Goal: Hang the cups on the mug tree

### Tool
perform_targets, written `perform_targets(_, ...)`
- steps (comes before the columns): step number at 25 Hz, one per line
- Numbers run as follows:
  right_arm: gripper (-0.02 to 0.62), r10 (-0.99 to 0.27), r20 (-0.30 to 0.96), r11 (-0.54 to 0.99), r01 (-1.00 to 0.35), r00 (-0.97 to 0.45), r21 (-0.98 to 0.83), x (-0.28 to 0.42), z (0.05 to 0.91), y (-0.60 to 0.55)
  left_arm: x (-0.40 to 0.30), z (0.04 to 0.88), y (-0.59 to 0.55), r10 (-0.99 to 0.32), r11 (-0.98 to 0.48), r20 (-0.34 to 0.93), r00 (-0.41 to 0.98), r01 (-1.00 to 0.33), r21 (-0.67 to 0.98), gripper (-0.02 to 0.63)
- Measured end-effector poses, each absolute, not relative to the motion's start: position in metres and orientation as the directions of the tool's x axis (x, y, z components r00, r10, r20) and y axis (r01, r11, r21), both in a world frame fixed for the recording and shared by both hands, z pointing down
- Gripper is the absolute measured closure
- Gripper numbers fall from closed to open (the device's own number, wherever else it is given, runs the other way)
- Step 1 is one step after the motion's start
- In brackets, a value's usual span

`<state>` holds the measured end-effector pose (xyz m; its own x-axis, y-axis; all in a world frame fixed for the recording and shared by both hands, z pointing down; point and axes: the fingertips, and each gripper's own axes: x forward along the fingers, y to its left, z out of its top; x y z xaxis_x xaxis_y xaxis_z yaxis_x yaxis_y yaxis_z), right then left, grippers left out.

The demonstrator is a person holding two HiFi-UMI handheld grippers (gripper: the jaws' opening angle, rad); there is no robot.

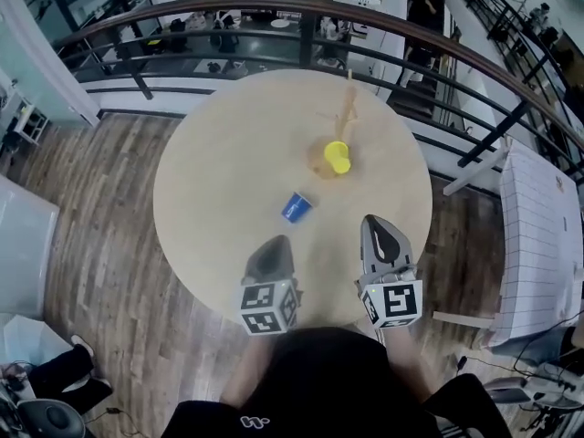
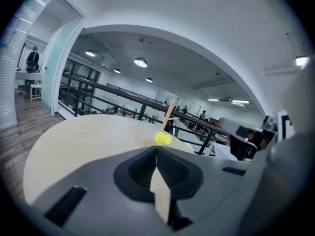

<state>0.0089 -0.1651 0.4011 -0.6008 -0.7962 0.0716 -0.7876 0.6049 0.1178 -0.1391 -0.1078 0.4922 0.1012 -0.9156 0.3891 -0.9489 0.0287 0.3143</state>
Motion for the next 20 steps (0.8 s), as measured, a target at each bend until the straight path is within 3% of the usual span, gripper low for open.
perform_targets(8, 0.581, -0.801, 0.100, 0.598, -0.796, -0.590, 0.090, 0.025, 0.415, -0.167, -0.127, 0.497, -0.125, -0.903, -0.032, 0.407, 0.135, -0.967, 0.252, 0.594)
perform_targets(13, 0.581, -0.800, 0.122, 0.599, -0.797, -0.588, 0.084, 0.034, 0.421, -0.164, -0.108, 0.540, -0.140, -0.757, -0.221, 0.602, 0.254, -0.967, 0.130, 0.585)
perform_targets(16, 0.581, -0.803, 0.138, 0.592, -0.802, -0.580, 0.080, 0.040, 0.425, -0.163, -0.103, 0.567, -0.155, -0.663, -0.350, 0.690, 0.291, -0.935, 0.058, 0.398)
perform_targets(18, 0.581, -0.807, 0.152, 0.585, -0.807, -0.571, 0.077, 0.043, 0.429, -0.161, -0.109, 0.585, -0.165, -0.623, -0.392, 0.734, 0.271, -0.920, 0.007, 0.351)
perform_targets(20, 0.581, -0.813, 0.167, 0.574, -0.815, -0.557, 0.075, 0.049, 0.433, -0.159, -0.114, 0.605, -0.176, -0.597, -0.410, 0.763, 0.249, -0.912, -0.024, 0.347)
